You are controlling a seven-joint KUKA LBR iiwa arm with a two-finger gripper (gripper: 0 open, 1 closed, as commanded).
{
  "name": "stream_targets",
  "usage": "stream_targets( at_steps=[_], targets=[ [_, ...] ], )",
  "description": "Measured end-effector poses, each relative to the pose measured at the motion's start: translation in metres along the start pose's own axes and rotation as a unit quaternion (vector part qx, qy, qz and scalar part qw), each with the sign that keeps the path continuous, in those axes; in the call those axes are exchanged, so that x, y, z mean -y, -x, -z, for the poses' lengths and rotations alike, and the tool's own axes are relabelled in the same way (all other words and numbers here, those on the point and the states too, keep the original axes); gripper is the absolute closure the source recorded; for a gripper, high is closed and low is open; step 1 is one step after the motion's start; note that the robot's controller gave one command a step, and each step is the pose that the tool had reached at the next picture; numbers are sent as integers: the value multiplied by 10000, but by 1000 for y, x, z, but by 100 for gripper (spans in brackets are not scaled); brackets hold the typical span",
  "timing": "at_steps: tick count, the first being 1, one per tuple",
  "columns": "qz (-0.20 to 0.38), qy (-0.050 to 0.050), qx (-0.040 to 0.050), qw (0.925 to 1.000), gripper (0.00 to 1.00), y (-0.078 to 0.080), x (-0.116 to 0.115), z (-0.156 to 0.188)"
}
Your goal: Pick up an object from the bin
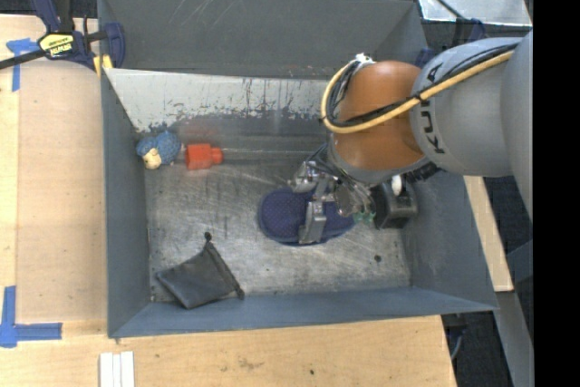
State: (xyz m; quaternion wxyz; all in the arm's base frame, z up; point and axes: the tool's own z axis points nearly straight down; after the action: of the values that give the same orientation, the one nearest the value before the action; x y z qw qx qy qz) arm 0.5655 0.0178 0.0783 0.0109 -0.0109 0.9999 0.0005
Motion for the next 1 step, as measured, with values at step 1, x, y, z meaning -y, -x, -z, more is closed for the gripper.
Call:
stream_targets(
  at_steps=[1],
  targets=[
    [-1,-3,-61,10000,100,4,0,49]
  ],
)
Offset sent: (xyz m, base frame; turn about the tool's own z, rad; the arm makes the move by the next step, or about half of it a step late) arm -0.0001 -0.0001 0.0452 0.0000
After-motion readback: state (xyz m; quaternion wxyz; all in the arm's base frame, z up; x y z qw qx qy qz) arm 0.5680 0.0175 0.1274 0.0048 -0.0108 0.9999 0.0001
